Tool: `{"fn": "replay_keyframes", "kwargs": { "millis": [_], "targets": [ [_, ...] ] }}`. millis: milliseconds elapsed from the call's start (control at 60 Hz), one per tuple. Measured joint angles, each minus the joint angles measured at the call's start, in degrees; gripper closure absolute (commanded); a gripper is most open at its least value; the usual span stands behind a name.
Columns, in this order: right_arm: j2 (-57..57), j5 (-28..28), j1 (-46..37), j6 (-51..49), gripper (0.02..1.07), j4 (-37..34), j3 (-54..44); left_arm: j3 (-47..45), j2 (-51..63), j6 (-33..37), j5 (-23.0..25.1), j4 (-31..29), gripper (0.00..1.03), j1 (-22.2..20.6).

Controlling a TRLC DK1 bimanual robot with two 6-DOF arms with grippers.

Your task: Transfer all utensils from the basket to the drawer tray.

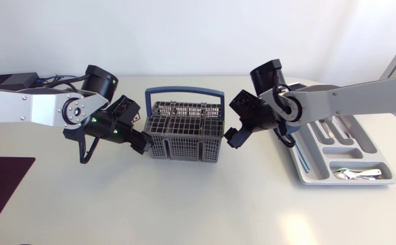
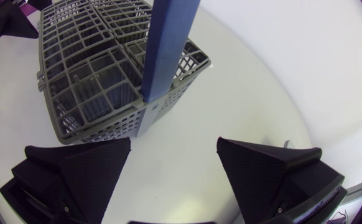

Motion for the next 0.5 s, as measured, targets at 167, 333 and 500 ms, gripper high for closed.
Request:
{"fn": "replay_keyframes", "kwargs": {
  "millis": [167, 333, 500],
  "targets": [
    [0.00, 0.61, -0.26, 0.00, 0.07, 0.07, 0.11, 0.00, 0.00, 0.00, 0.02, 0.00, 0.24, -1.77],
    [0.00, 0.63, -0.79, -0.04, 0.07, 0.11, 0.11, 0.00, -2.43, 0.24, 0.07, -1.73, 0.24, 0.33],
    [0.00, 0.63, -1.03, -0.07, 0.07, 0.11, 0.09, 0.07, -9.18, 1.33, 0.96, -2.73, 0.28, 4.90]
  ]
}}
